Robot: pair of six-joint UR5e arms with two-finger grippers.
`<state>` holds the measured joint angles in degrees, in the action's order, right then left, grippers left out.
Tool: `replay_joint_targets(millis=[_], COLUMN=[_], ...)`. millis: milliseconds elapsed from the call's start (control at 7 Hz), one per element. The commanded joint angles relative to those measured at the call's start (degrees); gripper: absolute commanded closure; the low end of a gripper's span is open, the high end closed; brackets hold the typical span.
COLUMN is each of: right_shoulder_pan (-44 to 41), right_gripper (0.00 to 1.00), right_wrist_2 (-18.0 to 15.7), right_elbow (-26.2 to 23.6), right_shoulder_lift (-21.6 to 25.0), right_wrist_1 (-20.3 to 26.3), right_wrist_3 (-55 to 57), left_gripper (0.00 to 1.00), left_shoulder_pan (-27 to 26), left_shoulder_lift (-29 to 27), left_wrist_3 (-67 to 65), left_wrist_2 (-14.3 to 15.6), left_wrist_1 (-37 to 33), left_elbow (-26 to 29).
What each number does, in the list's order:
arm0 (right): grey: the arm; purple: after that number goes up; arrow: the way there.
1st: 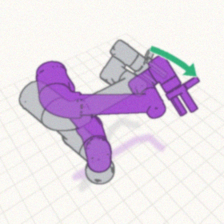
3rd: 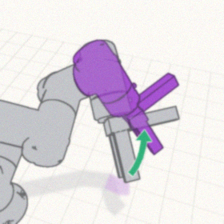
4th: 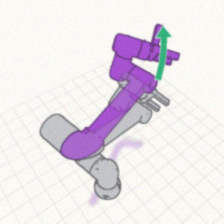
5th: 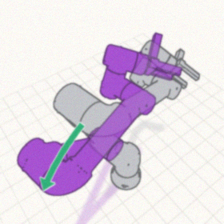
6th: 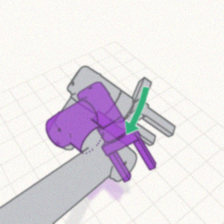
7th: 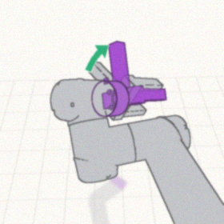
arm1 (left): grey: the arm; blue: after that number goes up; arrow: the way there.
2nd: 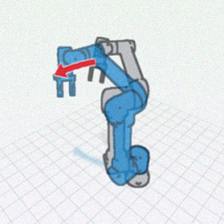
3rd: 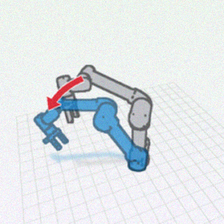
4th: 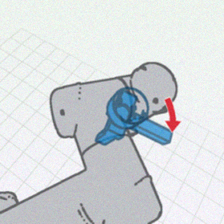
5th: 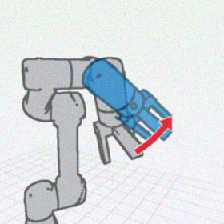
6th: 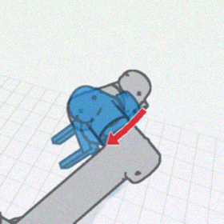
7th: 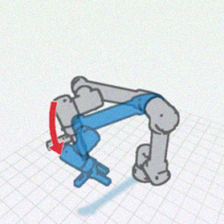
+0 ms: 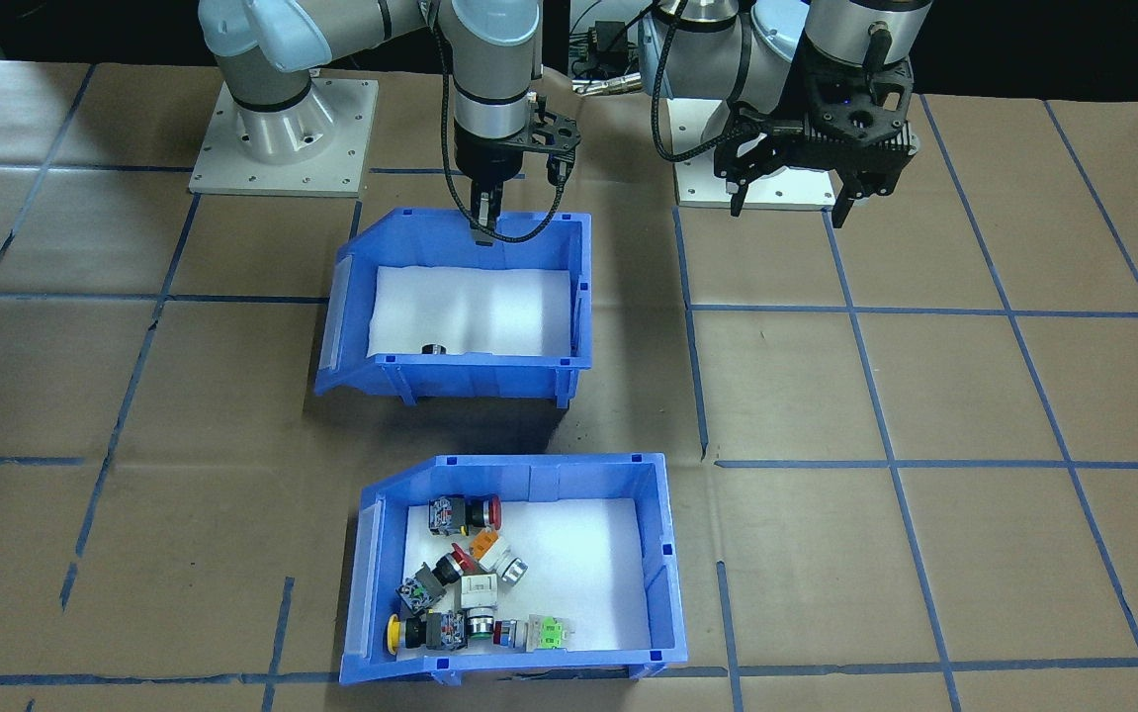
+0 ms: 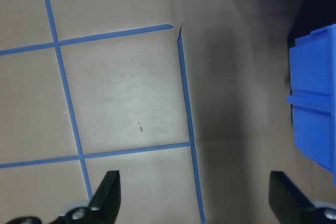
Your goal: Place button box in front
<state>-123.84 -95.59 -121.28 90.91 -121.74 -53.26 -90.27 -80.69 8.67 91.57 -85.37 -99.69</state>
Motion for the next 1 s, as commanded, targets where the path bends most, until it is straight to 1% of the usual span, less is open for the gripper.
replay_joint_targets(millis=[0, 143, 286, 429, 571, 714, 857], right_shoulder_pan=[-0.1, -0.1, -0.1, 0.0, 0.1, 0.2, 0.4], right_gripper=[0.91, 0.87, 0.38, 0.0, 0.0, 0.0, 0.0], right_wrist_2=[-0.9, -1.0, -1.0, -1.0, -1.1, -1.0, -0.8], right_elbow=[-0.2, -0.2, -0.2, 0.0, 0.5, 0.8, 0.9], right_shoulder_lift=[0.1, 0.1, -0.3, 0.0, 0.8, 2.6, 5.7], right_wrist_1=[-0.1, -0.1, 0.2, 0.5, 0.5, 0.6, 2.5], right_wrist_3=[-1.4, -1.1, -0.7, -0.7, -0.6, -0.6, -0.7], left_gripper=[0.0, 0.0, 0.0, 0.0, 0.0, 0.0, 0.0], left_shoulder_pan=[0.0, 0.0, 0.0, 0.0, 0.0, 0.0, 0.0], left_shoulder_lift=[-0.1, -0.1, -0.1, -0.2, 0.2, 0.2, -0.2], left_wrist_3=[0.4, 0.4, 0.4, -0.1, -0.4, 0.1, 0.4], left_wrist_2=[0.1, 0.0, -0.1, -0.1, 0.0, 0.1, 0.2], left_wrist_1=[0.6, 0.6, 0.6, 0.6, 0.2, -0.1, -0.1], left_elbow=[-0.2, -0.2, -0.2, -0.1, -0.2, -0.2, -0.2])
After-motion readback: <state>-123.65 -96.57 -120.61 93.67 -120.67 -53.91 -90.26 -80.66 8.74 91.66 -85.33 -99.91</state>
